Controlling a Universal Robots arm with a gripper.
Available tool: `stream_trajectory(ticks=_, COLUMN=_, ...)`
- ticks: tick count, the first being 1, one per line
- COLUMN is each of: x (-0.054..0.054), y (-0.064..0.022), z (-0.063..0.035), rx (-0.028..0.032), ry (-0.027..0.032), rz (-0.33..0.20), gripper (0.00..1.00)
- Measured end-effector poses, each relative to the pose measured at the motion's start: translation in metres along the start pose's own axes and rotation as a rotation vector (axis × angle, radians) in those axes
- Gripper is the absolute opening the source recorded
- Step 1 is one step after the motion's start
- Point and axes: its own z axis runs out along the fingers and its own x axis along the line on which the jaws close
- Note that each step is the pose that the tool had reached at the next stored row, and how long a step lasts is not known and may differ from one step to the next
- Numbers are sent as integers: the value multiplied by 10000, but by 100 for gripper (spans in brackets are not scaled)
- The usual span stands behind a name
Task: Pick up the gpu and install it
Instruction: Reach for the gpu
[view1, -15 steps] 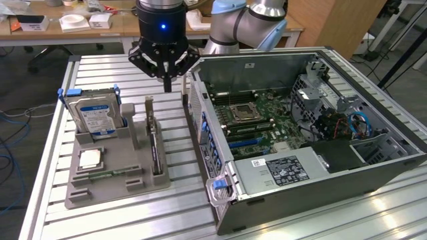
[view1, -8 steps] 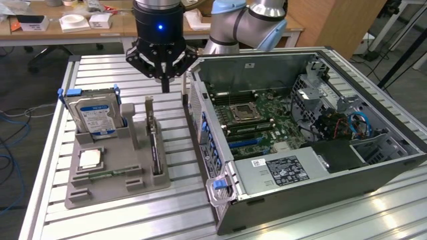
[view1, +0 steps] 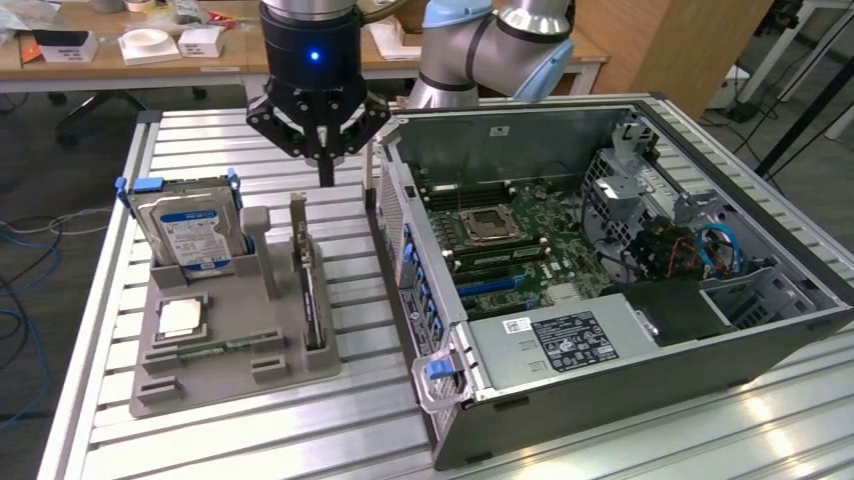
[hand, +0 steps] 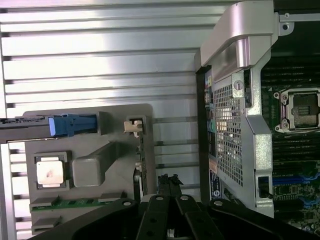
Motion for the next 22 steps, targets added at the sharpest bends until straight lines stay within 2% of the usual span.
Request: stream_trajectory(ticks=22, x=122, y=-10, z=23, rx=0, ry=1, rz=0, gripper=11)
